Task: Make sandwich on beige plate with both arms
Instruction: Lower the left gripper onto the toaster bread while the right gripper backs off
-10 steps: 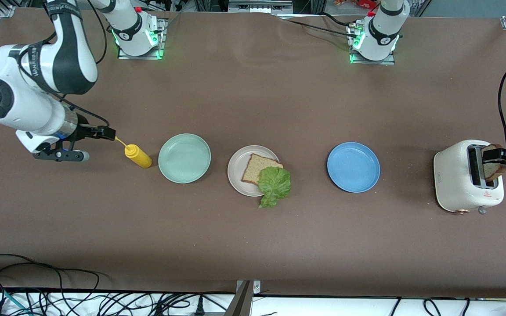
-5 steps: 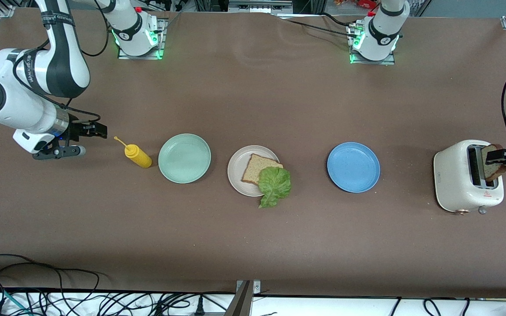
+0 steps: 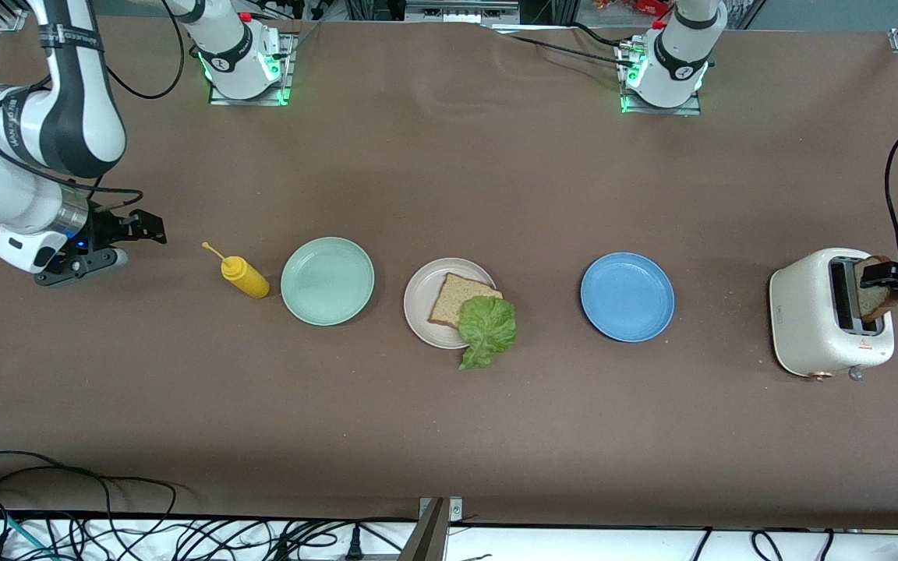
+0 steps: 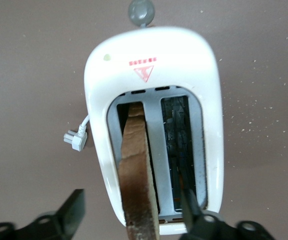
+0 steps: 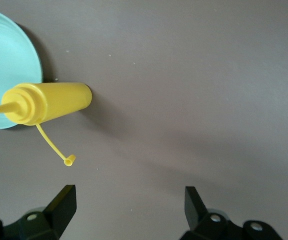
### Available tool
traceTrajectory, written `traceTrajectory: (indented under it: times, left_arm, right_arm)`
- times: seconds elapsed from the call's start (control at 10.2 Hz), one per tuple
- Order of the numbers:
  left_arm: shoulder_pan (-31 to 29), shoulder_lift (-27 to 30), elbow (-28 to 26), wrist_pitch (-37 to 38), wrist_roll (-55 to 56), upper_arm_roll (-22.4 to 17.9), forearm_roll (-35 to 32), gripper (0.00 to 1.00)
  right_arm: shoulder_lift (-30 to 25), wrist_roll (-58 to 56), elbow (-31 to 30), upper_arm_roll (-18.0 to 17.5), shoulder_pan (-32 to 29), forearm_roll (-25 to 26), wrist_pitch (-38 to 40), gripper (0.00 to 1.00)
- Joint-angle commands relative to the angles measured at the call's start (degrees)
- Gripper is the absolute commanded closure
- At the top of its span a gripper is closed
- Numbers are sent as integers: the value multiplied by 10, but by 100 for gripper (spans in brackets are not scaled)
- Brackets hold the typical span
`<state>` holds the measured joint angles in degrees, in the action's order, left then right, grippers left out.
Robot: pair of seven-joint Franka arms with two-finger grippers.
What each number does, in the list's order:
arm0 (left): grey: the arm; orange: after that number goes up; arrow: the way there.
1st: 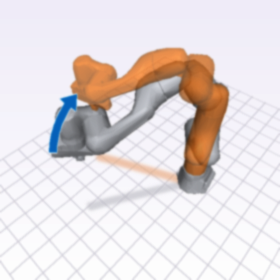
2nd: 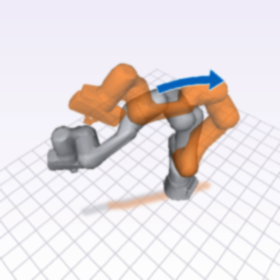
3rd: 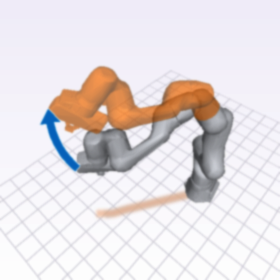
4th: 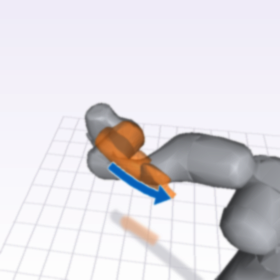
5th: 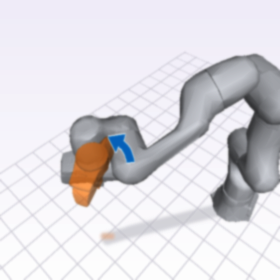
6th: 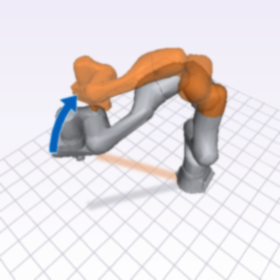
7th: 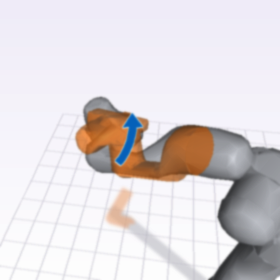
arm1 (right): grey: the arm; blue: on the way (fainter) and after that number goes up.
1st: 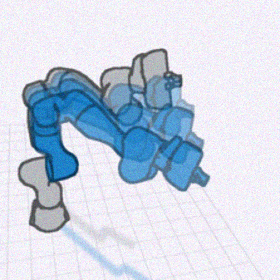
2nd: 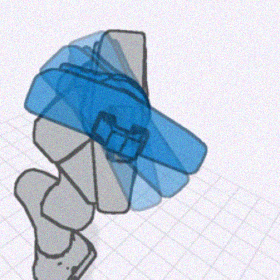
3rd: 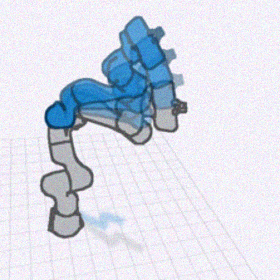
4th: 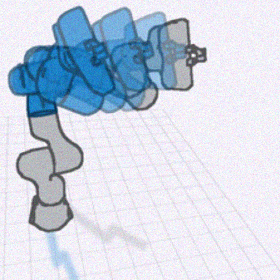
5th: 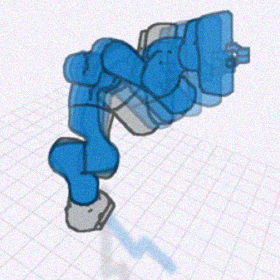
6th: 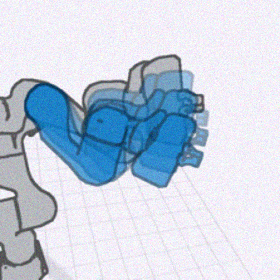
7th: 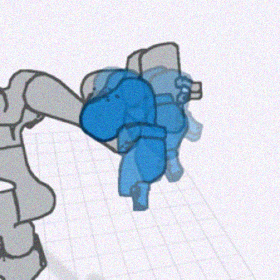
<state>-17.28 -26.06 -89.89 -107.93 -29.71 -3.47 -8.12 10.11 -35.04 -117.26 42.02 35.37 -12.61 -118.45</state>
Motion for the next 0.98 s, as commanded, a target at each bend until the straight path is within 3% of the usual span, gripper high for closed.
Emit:
traceTrajectory:
  times: [0.0, 0.29, 0.49, 0.88]
  left_arm:
    - [-9, 10, -14, -7, -8, 7, 11, 100]
    - [-9, 12, -6, 0, -10, 10, 12, 100]
    - [-6, 16, -3, 2, -8, 12, 11, 100]
    - [-1, 19, 10, 11, -7, 13, 9, 100]
  right_arm:
    - [14, -159, -11, -1, -40, -104, -12, 3]
    - [58, -378, -10, -2, -79, -226, -6, 0]
    - [99, -517, 4, -3, -108, -370, 74, 0]
    - [200, -774, 18, -5, -148, -549, 158, 0]
